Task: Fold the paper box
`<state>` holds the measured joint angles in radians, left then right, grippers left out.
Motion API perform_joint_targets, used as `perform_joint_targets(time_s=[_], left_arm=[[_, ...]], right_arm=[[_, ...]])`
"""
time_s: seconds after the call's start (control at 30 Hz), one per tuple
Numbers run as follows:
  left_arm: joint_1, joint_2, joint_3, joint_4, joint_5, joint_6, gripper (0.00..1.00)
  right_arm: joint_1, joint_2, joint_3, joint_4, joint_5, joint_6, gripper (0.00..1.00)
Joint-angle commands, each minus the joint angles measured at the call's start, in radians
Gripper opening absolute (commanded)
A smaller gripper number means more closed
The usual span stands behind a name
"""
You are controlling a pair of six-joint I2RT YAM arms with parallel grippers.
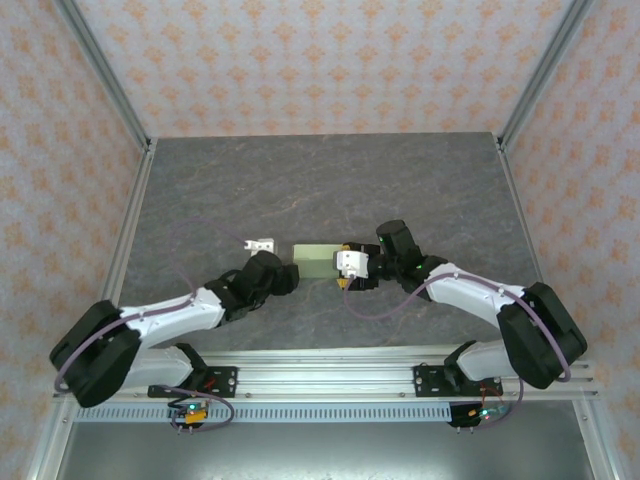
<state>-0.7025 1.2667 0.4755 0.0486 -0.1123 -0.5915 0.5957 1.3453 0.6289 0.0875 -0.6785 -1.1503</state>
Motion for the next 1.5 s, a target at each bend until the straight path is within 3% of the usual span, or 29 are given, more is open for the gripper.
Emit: perform_joint_targets(time_s=[0.0,0.27,0.4,0.6,0.7,0.73,0.83,0.93,1.1,1.2,1.33,1.47], left_arm=[[-0.004,0.038,0.002,0.034,-0.024,0.033,0.73],[-0.003,-0.026,-0.012,0.011,-0.055,0.050,0.73],[-0.002,-0.076,-0.014,-0.042,-0.093,0.042,0.75],[0.016,-0.194,-0.021,-0.132,-0.165,0.017,0.85],[0.047,-0.243,-0.012,-0.207,-0.191,-0.001,0.92],[0.063,-0.254,-0.006,-0.230,-0.196,-0.004,0.99],[0.099,-0.282,0.006,-0.291,-0.242,-0.025,1.00],[0.132,-0.311,0.011,-0.322,-0.243,-0.020,1.00],[0.192,-0.350,0.026,-0.352,-0.229,-0.023,1.00],[0.209,-0.360,0.023,-0.322,-0.212,-0.041,1.00],[0.231,-0.337,0.052,-0.313,-0.207,-0.023,1.00],[0.251,-0.310,0.102,-0.335,-0.223,0.021,1.00]], right_arm=[[0.000,-0.006,-0.008,-0.159,-0.014,0.004,0.63],[0.002,-0.071,0.086,-0.111,-0.036,0.083,0.72],[0.005,0.007,0.178,-0.138,-0.008,0.087,0.75],[0.027,0.158,0.302,-0.221,0.022,0.046,0.76],[0.031,0.246,0.375,-0.342,0.020,0.011,0.75],[0.030,0.274,0.397,-0.386,0.009,0.005,0.74],[0.033,0.344,0.454,-0.478,-0.012,0.023,0.66],[0.046,0.354,0.442,-0.451,0.038,0.050,0.61],[0.106,0.243,0.287,-0.196,0.244,0.073,0.60],[0.188,0.195,0.153,0.022,0.488,0.057,0.57],[0.309,0.218,-0.015,0.388,0.918,0.077,0.58],[0.365,0.222,-0.083,0.502,1.134,0.114,0.65]])
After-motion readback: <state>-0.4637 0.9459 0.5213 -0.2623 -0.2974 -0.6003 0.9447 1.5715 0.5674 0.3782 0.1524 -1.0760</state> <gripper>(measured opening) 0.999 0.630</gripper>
